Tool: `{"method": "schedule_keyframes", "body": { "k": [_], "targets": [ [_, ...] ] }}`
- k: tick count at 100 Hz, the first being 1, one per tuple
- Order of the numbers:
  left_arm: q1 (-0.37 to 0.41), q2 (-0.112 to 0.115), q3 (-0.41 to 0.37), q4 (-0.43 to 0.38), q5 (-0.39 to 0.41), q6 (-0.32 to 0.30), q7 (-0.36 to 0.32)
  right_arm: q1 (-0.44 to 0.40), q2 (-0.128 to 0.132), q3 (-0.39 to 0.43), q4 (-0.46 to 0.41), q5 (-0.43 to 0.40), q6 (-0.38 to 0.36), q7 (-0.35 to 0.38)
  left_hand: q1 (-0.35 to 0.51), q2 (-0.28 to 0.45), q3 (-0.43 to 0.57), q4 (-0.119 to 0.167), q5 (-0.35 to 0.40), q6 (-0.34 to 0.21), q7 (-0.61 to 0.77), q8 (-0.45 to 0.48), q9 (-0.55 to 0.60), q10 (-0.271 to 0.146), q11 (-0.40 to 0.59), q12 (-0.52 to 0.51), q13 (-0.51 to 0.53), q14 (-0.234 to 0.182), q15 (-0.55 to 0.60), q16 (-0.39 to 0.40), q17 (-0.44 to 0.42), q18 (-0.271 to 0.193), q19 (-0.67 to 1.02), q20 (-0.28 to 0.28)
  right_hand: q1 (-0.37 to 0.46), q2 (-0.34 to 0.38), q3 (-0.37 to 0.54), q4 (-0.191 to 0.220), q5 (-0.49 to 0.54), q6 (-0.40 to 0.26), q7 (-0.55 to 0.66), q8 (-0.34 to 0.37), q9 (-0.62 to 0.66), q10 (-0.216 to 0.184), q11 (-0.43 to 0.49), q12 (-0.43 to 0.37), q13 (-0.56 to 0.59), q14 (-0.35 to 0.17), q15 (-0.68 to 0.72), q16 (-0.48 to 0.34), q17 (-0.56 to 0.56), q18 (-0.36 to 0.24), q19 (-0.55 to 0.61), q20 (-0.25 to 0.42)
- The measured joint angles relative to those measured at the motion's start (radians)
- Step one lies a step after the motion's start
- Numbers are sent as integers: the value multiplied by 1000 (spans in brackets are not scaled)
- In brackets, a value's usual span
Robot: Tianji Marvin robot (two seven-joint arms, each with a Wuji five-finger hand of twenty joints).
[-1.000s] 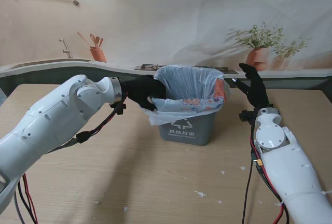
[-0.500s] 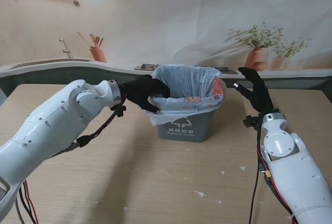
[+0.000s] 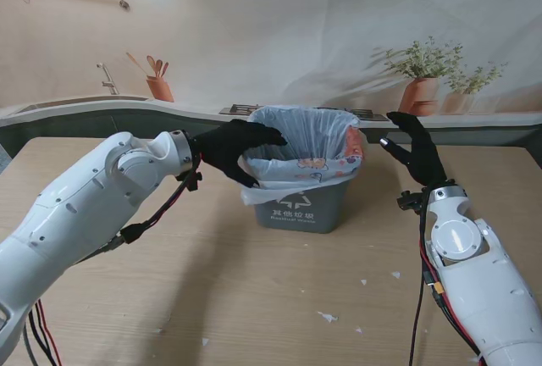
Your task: Fit the garbage bag over the bin
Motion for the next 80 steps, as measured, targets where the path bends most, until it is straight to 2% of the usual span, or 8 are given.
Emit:
{"method": "schedule_keyframes", "body": {
  "k": [11,31,40,43,50,58,67,80],
  "targets": [
    [8,0,-14,-8,-21,11,-4,-1,0,0,0,0,0,-5,-14,34,-34,-10,-4,2,-22,-10,-15,13,-36,-22,-3,2,-44,-11,0,0,-22,0,0,0,0,0,0,0,1,1,0,0,0,0,0,0,0,0,0,0,0,0],
    [16,-1,-30,-17,-39,20,-3,-4,0,0,1,-5,1,-6,-50,62,-94,-11,-5,4,-35,-30,-27,27,-66,-40,-15,4,-102,-24,0,0,-56,1,0,0,0,0,0,0,1,8,0,0,1,0,0,0,0,0,0,0,0,7],
    [26,-3,-49,-27,-41,28,3,-4,0,0,1,-5,0,-6,-50,100,-147,-11,-5,5,-35,-31,-27,27,-77,-50,-26,6,-127,-25,0,-10,-78,1,0,0,6,0,0,0,1,9,0,0,1,0,0,0,0,0,0,0,0,7],
    [29,-4,-55,-30,-46,31,5,-4,0,0,2,-7,-1,-6,-39,128,-212,-11,-5,10,-35,-31,-27,27,-77,-50,-26,6,-135,-25,0,-11,-90,1,0,0,6,0,0,0,1,9,0,0,1,0,0,0,0,0,0,0,0,7],
    [34,-6,-62,-33,-56,35,14,-5,1,1,2,-14,-3,-4,-28,170,-263,-11,-5,11,-35,-31,-27,24,-77,-50,-26,6,-138,-25,0,-21,-92,1,0,0,6,0,0,0,5,9,0,0,1,0,0,0,0,0,0,0,0,8],
    [39,-9,-69,-38,-57,42,28,-6,1,1,2,-18,-7,-3,5,234,-377,-11,-5,16,-35,-31,-27,17,-77,-40,-26,5,-139,-25,-1,-23,-92,12,0,0,6,0,0,0,7,9,0,0,1,0,1,0,2,0,0,0,0,9],
    [51,-14,-87,-45,-51,54,52,-8,3,1,1,-16,-11,2,5,300,-385,-11,-5,22,-35,-31,-27,17,-75,-27,-26,5,-139,-22,-1,-23,-92,13,0,0,6,0,0,0,11,9,0,0,4,0,13,0,11,0,0,0,0,9],
    [94,-26,-149,-78,-74,99,68,-25,8,8,-22,-23,-19,25,43,327,-392,1,-5,34,5,-9,-26,16,-28,-16,-26,5,-128,-11,-1,-23,-93,22,0,0,14,0,0,0,15,9,0,0,13,2,13,0,11,0,0,0,0,10]
  ]
}}
